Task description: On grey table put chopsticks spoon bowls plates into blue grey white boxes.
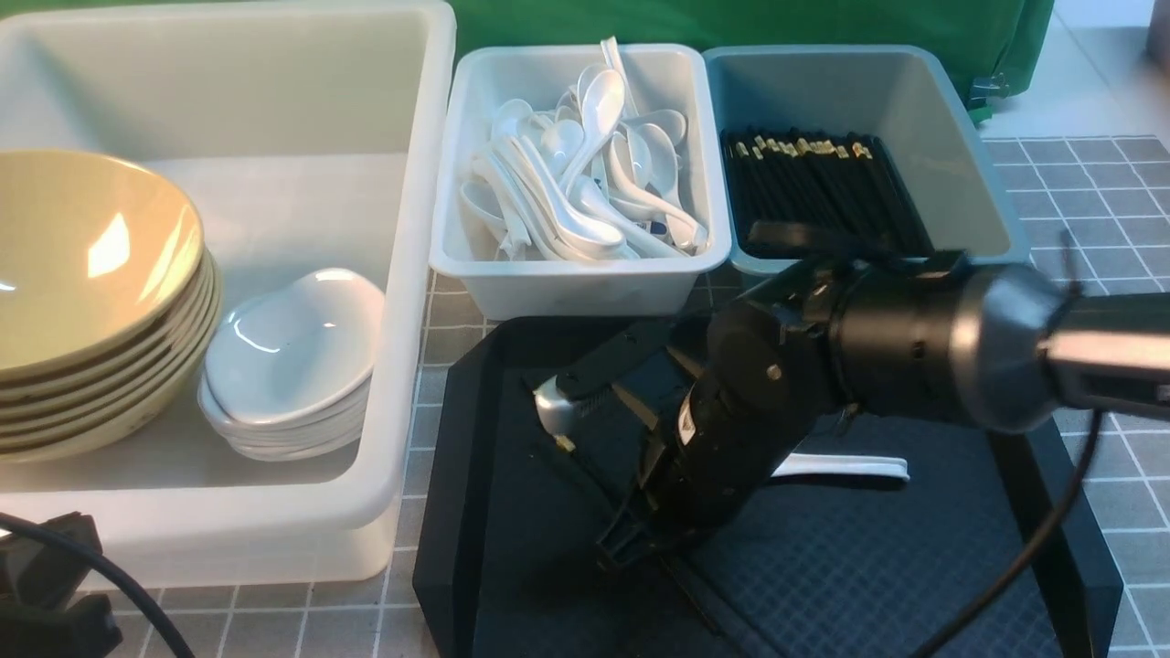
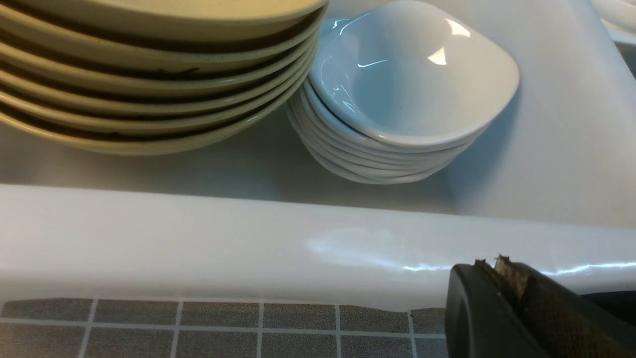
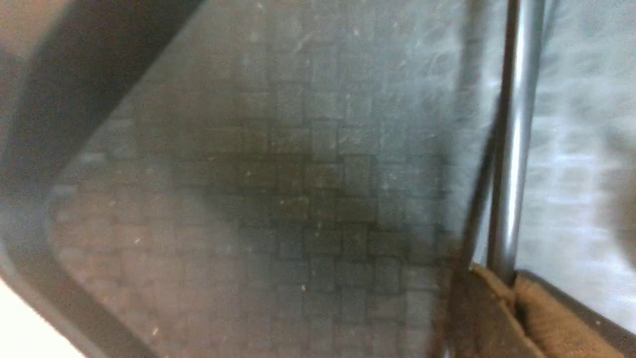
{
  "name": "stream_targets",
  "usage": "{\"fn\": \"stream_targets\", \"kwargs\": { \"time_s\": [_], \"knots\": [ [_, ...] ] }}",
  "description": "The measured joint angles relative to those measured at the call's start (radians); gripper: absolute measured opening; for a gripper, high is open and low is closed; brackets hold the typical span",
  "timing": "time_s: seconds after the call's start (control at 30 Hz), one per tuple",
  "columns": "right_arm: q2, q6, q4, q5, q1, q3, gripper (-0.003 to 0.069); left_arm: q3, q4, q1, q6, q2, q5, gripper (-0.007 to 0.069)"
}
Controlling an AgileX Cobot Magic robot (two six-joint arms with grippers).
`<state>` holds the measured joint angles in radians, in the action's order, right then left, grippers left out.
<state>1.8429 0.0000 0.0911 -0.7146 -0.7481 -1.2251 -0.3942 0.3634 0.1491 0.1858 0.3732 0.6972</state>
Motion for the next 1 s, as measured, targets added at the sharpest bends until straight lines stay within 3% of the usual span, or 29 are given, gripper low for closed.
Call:
{"fn": "stream_targets", "kwargs": {
  "time_s": [0.3,0.43,0.53,0.6,0.7,0.83,0.87,0.9,1.0],
  "knots": [
    [-0.141,-0.055,-0.038,-0.1,0.0,0.006,0.0076,0.0,0.0,0.0,0.0,0.0,0.0,-0.0011],
    [-0.223,-0.069,-0.149,-0.028,0.023,0.006,0.0076,0.0,0.0,0.0,0.0,0.0,-0.001,-0.0011],
    [-0.279,-0.056,-0.269,0.181,0.087,0.006,0.0076,0.0,0.0,0.0,0.0,0.0,-0.001,-0.0011],
    [-0.283,-0.005,-0.336,0.505,0.202,0.006,0.0076,0.0,0.0,0.0,0.0,0.0,-0.001,-0.0011],
    [-0.224,0.097,-0.357,0.765,0.313,-0.022,0.0088,0.0,0.0,0.0,0.0,0.0,-0.002,-0.0011],
    [-0.096,0.24,-0.364,0.869,0.418,-0.106,0.0163,0.0,0.0,0.0,0.0,0.0,-0.004,-0.0011],
    [-0.026,0.297,-0.364,0.849,0.457,-0.154,0.0233,0.001,0.0,0.0,0.0,0.0,-0.006,-0.0011],
    [-0.012,0.302,-0.364,0.843,0.46,-0.158,0.0242,0.002,0.0,0.0,0.0,0.0,-0.007,-0.0011],
    [0.046,0.382,-0.365,0.652,0.477,-0.208,0.0355,0.015,0.0,0.0,0.0,0.0,-0.021,-0.0011]
  ]
}}
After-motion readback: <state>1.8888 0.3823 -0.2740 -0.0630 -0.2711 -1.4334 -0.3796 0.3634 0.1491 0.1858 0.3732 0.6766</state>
